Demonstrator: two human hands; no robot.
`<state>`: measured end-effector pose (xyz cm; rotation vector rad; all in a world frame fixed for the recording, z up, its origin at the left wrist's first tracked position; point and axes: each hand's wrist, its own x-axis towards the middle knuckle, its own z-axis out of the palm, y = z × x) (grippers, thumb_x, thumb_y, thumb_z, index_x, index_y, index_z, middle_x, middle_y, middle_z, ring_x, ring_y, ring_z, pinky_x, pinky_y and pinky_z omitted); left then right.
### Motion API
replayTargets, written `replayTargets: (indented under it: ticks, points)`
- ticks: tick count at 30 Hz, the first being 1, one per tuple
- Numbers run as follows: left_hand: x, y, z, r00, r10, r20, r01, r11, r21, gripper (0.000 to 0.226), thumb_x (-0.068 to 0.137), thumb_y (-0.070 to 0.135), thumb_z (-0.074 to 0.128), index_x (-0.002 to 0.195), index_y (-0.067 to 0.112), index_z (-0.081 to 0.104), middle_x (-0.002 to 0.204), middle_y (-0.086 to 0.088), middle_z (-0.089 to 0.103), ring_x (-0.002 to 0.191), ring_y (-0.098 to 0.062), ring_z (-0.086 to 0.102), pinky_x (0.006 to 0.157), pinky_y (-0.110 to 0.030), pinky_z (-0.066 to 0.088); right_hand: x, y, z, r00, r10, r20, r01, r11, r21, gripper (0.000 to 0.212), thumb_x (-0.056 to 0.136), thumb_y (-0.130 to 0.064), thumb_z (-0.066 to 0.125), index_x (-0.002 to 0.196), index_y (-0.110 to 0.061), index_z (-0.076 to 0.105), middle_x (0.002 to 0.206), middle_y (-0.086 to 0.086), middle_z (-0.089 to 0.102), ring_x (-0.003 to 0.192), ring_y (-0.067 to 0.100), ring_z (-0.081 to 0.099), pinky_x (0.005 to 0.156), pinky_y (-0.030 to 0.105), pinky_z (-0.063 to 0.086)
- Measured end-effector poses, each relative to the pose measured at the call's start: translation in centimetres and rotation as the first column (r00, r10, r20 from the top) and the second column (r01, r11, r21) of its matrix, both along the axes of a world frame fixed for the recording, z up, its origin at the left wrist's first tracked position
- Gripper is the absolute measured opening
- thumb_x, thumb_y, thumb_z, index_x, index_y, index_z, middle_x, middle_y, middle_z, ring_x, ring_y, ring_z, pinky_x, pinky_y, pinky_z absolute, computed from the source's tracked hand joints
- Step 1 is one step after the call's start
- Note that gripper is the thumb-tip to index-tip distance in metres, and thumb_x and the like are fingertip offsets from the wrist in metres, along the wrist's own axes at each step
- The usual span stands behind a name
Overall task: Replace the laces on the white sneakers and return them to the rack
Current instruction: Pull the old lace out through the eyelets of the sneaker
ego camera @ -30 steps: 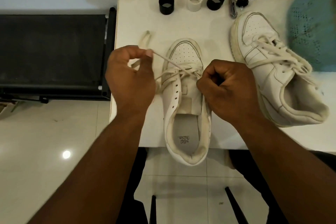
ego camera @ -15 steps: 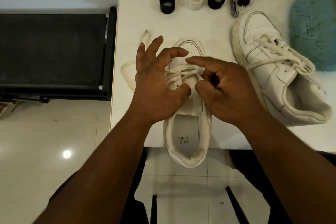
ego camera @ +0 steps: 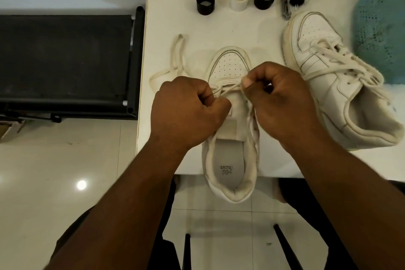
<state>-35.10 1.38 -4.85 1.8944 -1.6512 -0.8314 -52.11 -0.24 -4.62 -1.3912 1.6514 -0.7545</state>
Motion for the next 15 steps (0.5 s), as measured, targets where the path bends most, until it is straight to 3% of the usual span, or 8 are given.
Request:
replayTargets:
  ticks: [2,3,5,7,8,10,12,15]
  points:
    - [0.0,0.1,0.0,0.998,0.008,-0.065,-0.009,1.0,-0.012,0.023,0.066,0.036,0.062,0.053,0.017,0.059,0.047,0.011,0.056,0.044,-0.007,0.051,0.045,-0.018,0.037,-0.1,-0.3,0.3,0.971,-0.186,0.151,0.173,0.98,0.093,0.017,0.095,-0.018,0.065,0.08,-0.028,0.066,0.073,-0.011,0.065,0.068,0.005,0.06,0.067,0.031,0.049]
    - [-0.1,0.2,-0.1,0.996,0.007,-0.094,-0.009,1.0,-0.022,0.022,0.066,0.034,0.063,0.053,0.017,0.06,0.047,0.01,0.056,0.043,-0.007,0.05,0.045,-0.019,0.038,-0.3,-0.4,0.3,0.967,-0.203,0.155,0.191,0.978,0.085,0.016,0.095,-0.018,0.065,0.083,-0.029,0.067,0.078,-0.012,0.066,0.071,0.007,0.061,0.069,0.032,0.05]
    - [-0.3,0.3,-0.3,0.991,-0.003,-0.135,-0.004,0.999,-0.05,0.021,0.067,0.032,0.064,0.053,0.017,0.06,0.046,0.008,0.056,0.042,-0.007,0.05,0.045,-0.022,0.04,-0.5,-0.4,0.5,0.994,-0.077,0.073,0.078,0.997,-0.009,0.018,0.092,-0.021,0.068,0.102,-0.035,0.069,0.101,-0.013,0.066,0.081,0.006,0.063,0.073,0.027,0.052]
    - [-0.2,0.3,-0.6,0.988,-0.014,-0.155,0.001,0.996,-0.084,0.023,0.068,0.035,0.064,0.054,0.017,0.061,0.045,0.008,0.055,0.043,-0.009,0.051,0.045,-0.023,0.04,-0.4,0.0,0.7,0.981,0.142,-0.132,-0.148,0.988,-0.04,0.04,0.084,-0.025,0.076,0.12,-0.041,0.067,0.127,-0.014,0.053,0.101,0.0,0.058,0.078,0.01,0.045]
    - [-0.2,0.3,-0.8,0.986,-0.02,-0.165,0.004,0.995,-0.097,0.024,0.069,0.036,0.064,0.054,0.017,0.06,0.045,0.009,0.054,0.043,-0.009,0.05,0.045,-0.023,0.039,-0.2,0.2,0.6,0.95,0.219,-0.222,-0.23,0.973,-0.025,0.041,0.081,-0.028,0.079,0.118,-0.042,0.069,0.135,-0.013,0.047,0.112,0.001,0.054,0.083,0.008,0.04]
    - [-0.2,0.4,-1.0,0.981,-0.03,-0.19,0.008,0.993,-0.114,0.026,0.071,0.035,0.065,0.053,0.018,0.059,0.044,0.01,0.051,0.042,-0.008,0.048,0.044,-0.024,0.037,0.2,0.6,0.6,0.917,0.257,-0.305,-0.274,0.962,-0.014,0.022,0.081,-0.032,0.08,0.101,-0.039,0.074,0.141,-0.01,0.045,0.126,0.009,0.049,0.092,0.015,0.036]
    - [-0.3,0.5,-1.1,0.978,-0.032,-0.206,0.007,0.993,-0.122,0.031,0.073,0.041,0.063,0.053,0.016,0.058,0.044,0.007,0.052,0.042,-0.009,0.046,0.043,-0.025,0.038,0.3,0.8,0.7,0.915,0.226,-0.333,-0.252,0.967,-0.038,0.006,0.084,-0.032,0.077,0.087,-0.035,0.073,0.138,-0.009,0.049,0.126,0.012,0.05,0.093,0.021,0.036]
    - [-0.4,0.5,-1.1,0.974,-0.038,-0.222,0.009,0.991,-0.13,0.031,0.071,0.039,0.06,0.055,0.013,0.06,0.046,0.004,0.055,0.042,-0.011,0.048,0.044,-0.028,0.041,0.3,0.6,0.8,0.901,0.219,-0.375,-0.258,0.965,-0.056,0.004,0.09,-0.027,0.072,0.087,-0.027,0.069,0.128,-0.007,0.049,0.122,0.013,0.049,0.091,0.019,0.035]
